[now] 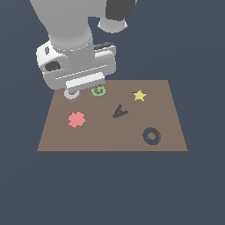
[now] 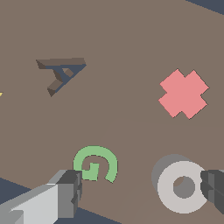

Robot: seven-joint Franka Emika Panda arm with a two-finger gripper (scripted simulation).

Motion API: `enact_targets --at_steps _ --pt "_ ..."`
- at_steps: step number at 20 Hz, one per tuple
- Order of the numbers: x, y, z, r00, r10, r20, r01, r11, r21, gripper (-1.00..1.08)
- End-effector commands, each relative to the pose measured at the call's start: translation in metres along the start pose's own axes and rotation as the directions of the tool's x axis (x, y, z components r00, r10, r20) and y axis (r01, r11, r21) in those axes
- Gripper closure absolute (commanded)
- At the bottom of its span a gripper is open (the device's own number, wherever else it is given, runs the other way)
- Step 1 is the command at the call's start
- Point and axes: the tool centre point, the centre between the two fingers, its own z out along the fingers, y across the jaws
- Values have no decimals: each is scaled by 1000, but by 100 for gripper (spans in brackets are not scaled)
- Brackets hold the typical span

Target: Insert a designated object into the corresponding slot on a board.

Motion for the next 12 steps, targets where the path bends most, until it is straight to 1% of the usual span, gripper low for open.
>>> enact_targets --at_steps 1,6,12 --pt "-10 10 9 998 -60 -3 60 998 -1 -92" --pt "-23 28 25 987 -158 -7 158 988 -2 -92" --pt "-33 46 38 970 -243 -11 243 970 -4 -92"
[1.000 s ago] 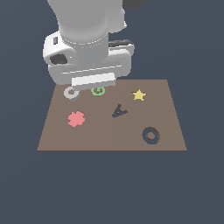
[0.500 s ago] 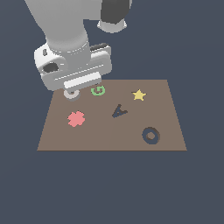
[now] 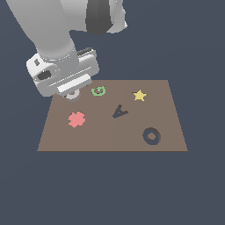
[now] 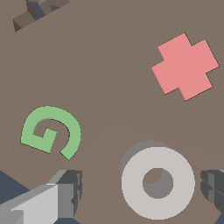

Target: Insert a designated object into the corresponding slot on a board.

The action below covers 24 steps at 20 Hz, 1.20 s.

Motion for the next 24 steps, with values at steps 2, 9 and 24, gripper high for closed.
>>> enact_targets --at_steps 2,9,24 --pt "-6 7 6 999 -44 -2 44 999 -1 -92" --pt "-12 16 14 996 -88 -4 88 996 -1 -92" --pt "-12 17 34 996 -92 -4 92 996 -2 -92"
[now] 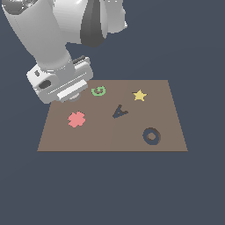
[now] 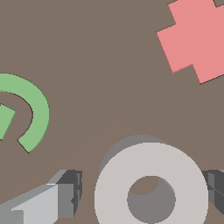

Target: Insert a designated object into the corresponding slot on a board.

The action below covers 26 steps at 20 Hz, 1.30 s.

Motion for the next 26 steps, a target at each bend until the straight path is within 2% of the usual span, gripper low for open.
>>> enact_targets --at_steps 1,18,26 --pt "0 0 1 1000 0 -1 0 1000 -1 108" --pt "1 1 -2 1000 -3 0 3 1000 -1 108" --pt "26 3 -3 997 -73 0 73 997 -1 108"
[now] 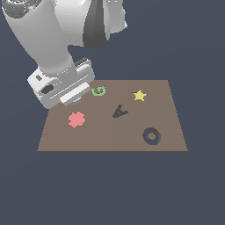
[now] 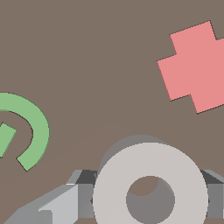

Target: Insert a designated object into the corresponding slot on a board.

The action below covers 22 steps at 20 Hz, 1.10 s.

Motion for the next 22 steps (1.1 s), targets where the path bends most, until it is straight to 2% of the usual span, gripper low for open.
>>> enact_targets --at_steps 1,7,12,16,22 --pt "12 1 -1 999 -34 0 34 999 -1 108" --pt "56 4 -2 987 -158 0 158 987 -1 108" --pt "108 -1 -3 953 -304 0 304 953 -2 108" --pt "158 -13 -4 898 -441 0 441 898 -2 108" --pt "222 -41 -6 793 -610 0 610 793 -2 108"
